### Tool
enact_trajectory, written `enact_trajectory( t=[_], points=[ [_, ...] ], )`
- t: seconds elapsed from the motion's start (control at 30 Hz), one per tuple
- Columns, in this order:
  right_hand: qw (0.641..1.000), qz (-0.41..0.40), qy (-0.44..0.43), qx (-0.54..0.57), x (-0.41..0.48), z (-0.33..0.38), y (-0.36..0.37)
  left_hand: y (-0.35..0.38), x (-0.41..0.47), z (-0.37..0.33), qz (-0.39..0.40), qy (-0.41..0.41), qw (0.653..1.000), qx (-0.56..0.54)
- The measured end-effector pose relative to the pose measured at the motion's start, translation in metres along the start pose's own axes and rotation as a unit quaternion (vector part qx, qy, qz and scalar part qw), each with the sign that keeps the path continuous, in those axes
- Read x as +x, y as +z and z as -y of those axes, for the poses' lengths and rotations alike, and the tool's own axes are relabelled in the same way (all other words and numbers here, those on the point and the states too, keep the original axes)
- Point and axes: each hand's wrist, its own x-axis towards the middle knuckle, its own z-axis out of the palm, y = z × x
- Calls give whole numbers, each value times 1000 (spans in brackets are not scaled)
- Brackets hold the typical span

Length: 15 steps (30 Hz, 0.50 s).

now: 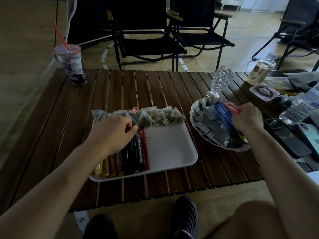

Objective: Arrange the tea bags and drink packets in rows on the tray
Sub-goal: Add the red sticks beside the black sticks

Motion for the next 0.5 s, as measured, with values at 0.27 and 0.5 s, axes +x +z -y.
enact_trajectory(
  t=[0.27, 0.5],
  points=[
    [987, -1, -105, 126, -45, 55, 0, -5, -4, 11, 6, 0, 1000, 6],
    [897, 308, -189, 256, -102, 101, 17, -8, -8, 27, -6, -16, 1000, 12]
  ],
)
